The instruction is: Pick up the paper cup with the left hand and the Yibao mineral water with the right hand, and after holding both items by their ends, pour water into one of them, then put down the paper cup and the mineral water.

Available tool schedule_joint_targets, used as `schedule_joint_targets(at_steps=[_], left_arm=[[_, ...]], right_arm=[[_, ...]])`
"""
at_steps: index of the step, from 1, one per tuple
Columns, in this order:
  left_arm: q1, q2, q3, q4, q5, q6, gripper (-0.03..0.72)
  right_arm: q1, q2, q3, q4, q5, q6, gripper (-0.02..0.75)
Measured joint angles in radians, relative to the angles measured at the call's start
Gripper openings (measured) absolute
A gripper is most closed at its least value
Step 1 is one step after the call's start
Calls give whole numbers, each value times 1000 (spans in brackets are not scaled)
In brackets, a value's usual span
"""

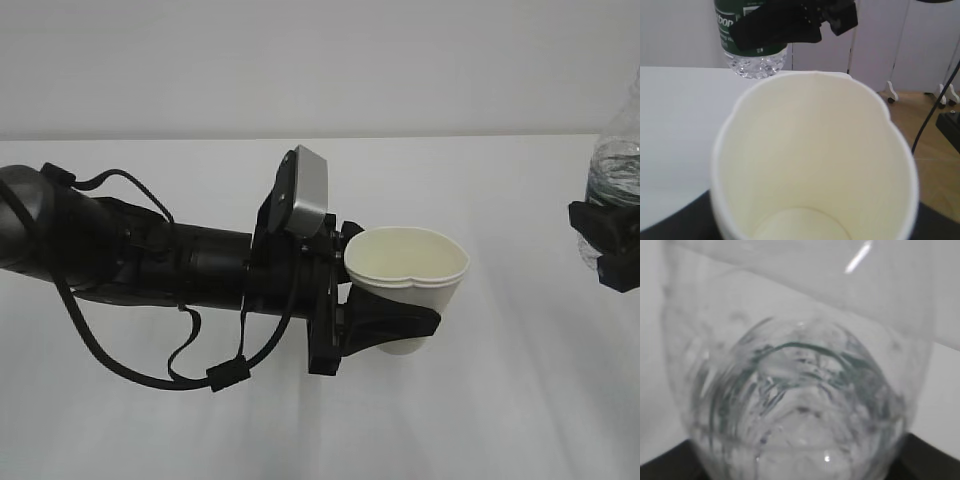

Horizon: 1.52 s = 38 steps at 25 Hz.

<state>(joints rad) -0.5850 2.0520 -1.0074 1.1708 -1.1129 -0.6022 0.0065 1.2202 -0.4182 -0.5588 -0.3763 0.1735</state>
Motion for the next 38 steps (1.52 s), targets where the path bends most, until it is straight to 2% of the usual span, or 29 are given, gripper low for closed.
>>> schedule_joint_targets(at_steps=[6, 26, 31, 38], left_arm=[[0, 0, 0, 4, 0, 0, 435], [0, 0, 0, 4, 42, 0, 430], [0, 0, 0, -5, 62, 0, 430], [-11, 0, -12, -13, 79, -7, 430]], right_arm=[[0, 0, 0, -16, 0, 0, 462], [0, 0, -34, -229, 94, 2, 463], [0, 0, -36, -306, 106, 34, 462], [0, 0, -36, -355, 106, 79, 462]])
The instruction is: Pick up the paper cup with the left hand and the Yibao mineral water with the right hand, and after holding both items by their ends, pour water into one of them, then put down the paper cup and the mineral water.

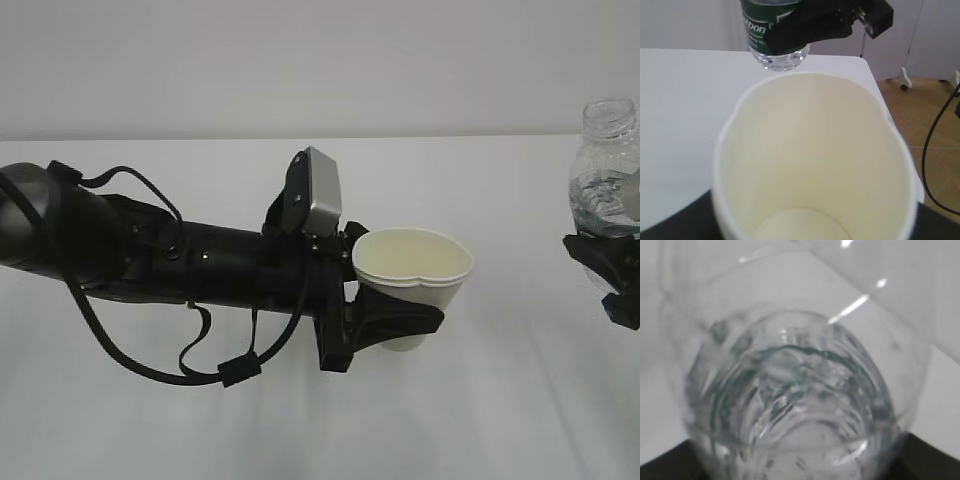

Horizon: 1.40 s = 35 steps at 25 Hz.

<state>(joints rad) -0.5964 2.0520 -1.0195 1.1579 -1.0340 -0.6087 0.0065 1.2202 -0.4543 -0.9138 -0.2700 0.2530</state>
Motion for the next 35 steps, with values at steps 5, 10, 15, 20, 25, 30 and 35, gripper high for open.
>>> schedule_joint_targets(at_steps=[5, 10, 15, 20, 25, 30, 35], left_arm=[[-44, 0, -28, 0, 24, -2, 429], [-54, 0, -32, -6, 55, -6, 429], [-54, 0, -32, -8, 55, -6, 429], [-54, 0, -32, -10, 56, -10, 429], [-54, 0, -32, -10, 56, -16, 428], [-54, 0, -32, -10, 56, -47, 428], [-54, 0, -32, -10, 56, -55, 428]], right_arm=[[0, 0, 0, -42, 0, 34, 462], [0, 0, 0, -66, 0, 50, 462], [0, 0, 0, -91, 0, 49, 462], [0, 0, 0, -109, 0, 59, 462], [0, 0, 0, -111, 0, 66, 462], [0, 0, 0, -111, 0, 67, 462], [0, 0, -8, -113, 0, 68, 462]])
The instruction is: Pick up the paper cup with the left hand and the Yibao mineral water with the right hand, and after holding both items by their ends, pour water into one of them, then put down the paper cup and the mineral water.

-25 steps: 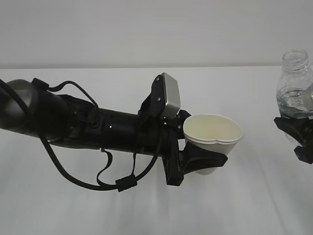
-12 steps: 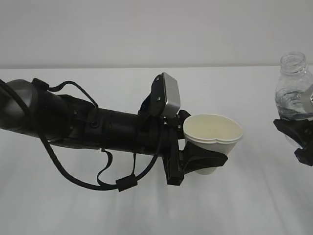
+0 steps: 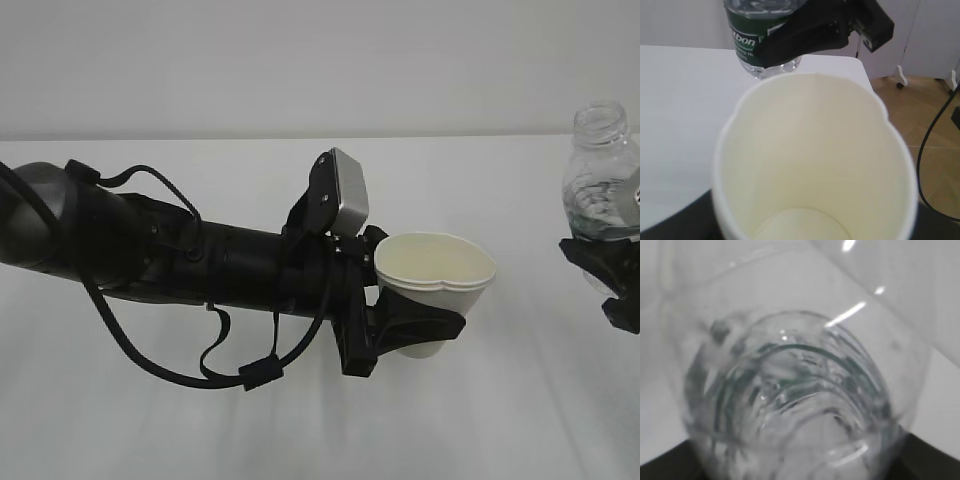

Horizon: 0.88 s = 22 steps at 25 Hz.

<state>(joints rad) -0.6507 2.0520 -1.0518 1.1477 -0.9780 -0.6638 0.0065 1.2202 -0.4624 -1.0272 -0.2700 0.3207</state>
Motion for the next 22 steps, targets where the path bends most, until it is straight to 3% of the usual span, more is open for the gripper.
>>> schedule_joint_targets(at_steps=[9, 22], left_arm=[[0, 0, 0, 0, 1, 0, 428], [0, 0, -16, 0, 2, -2, 428]], right_arm=[[0, 0, -13, -17, 0, 2, 462], [0, 0, -13, -153, -2, 2, 462]])
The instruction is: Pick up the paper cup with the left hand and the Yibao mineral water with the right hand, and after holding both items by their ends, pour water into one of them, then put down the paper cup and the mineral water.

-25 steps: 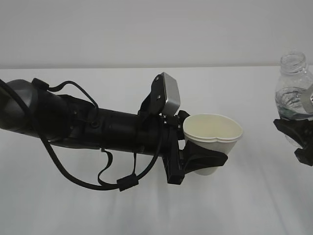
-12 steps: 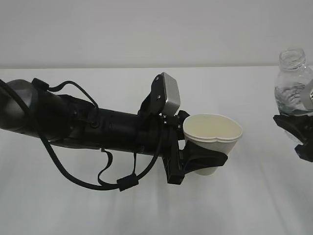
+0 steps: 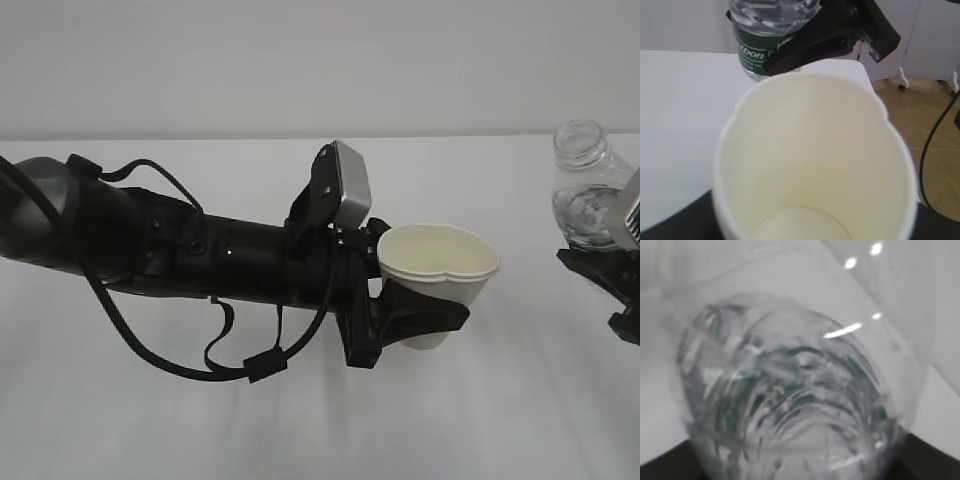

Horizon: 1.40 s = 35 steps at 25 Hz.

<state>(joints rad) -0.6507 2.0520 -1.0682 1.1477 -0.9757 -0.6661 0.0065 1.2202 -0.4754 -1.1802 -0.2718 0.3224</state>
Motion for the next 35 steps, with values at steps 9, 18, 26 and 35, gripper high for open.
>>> schedule_joint_targets(at_steps=[9, 18, 26, 35], left_arm=[[-15, 0, -3, 0, 0, -10, 428], [-64, 2, -51, 8, 76, -12, 427], [-64, 2, -67, 4, 92, 2, 427], [-64, 2, -67, 4, 96, 14, 427]], right_arm=[[0, 0, 0, -46, 10, 0, 462], [0, 0, -12, -111, 43, 0, 462], [0, 0, -12, -148, 63, 0, 462], [0, 0, -12, -194, 63, 0, 462]])
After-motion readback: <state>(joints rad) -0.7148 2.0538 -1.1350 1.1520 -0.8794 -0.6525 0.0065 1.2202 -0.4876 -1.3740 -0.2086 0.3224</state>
